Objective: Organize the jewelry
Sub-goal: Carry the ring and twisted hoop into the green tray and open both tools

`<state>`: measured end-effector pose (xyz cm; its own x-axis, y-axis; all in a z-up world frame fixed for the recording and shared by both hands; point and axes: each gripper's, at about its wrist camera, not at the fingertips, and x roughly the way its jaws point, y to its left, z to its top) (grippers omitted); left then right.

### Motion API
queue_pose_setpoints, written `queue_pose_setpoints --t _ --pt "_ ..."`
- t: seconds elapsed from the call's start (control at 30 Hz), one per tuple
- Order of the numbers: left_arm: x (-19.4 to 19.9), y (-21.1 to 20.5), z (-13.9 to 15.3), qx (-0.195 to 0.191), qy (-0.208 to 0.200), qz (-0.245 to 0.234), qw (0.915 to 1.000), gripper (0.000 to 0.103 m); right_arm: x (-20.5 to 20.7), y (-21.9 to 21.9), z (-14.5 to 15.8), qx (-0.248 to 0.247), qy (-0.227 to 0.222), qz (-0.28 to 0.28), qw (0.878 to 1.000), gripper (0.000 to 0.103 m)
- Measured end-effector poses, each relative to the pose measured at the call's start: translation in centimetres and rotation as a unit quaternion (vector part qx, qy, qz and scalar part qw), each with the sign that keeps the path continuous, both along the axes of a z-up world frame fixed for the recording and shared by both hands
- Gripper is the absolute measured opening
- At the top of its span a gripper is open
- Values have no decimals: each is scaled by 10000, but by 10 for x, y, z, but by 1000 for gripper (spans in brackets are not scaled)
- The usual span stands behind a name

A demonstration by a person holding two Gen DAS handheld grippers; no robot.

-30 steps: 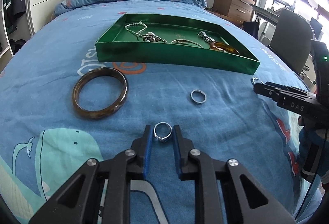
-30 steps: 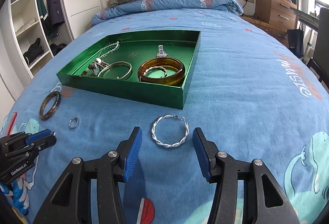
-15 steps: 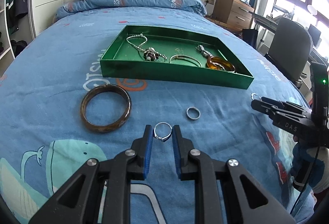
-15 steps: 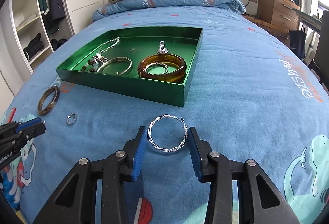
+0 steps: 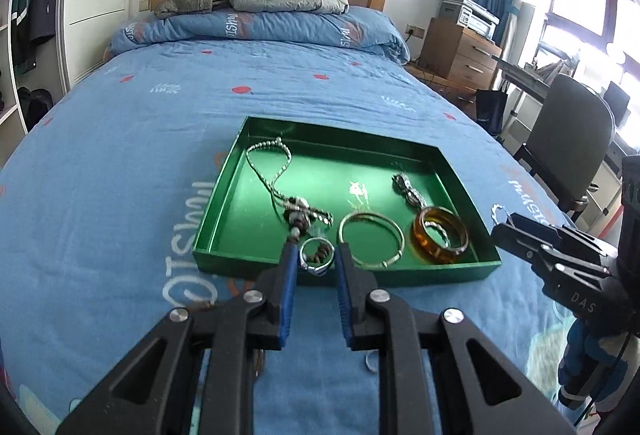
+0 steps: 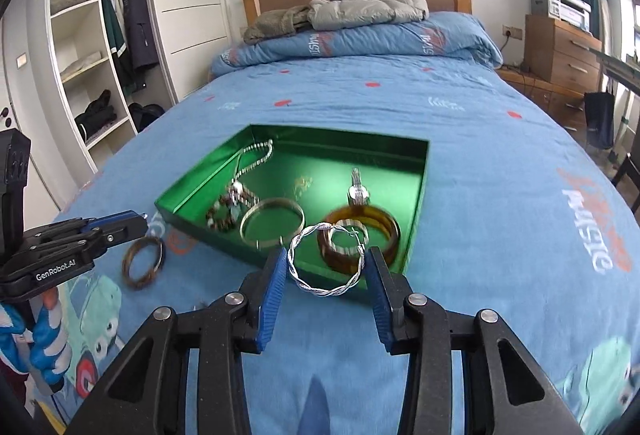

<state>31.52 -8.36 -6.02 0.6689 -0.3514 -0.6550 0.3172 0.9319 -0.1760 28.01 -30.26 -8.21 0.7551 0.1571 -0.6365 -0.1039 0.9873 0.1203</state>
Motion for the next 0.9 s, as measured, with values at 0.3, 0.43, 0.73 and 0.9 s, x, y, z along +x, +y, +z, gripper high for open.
queue_pose_setpoints --t 0.3,0.43,0.73,0.9 --pt "93 -16 -13 201 398 365 9983 18 99 17 -4 -121 298 228 9992 40" --pt "117 -22 -29 396 628 475 9961 18 131 22 -18 -133 588 267 9978 40" --pt "131 -26 -59 715 1023 508 9909 18 158 32 -53 -442 1337 447 9890 40" --pt "128 -28 -63 766 968 496 9911 18 157 37 -62 -675 1476 501 9855 40"
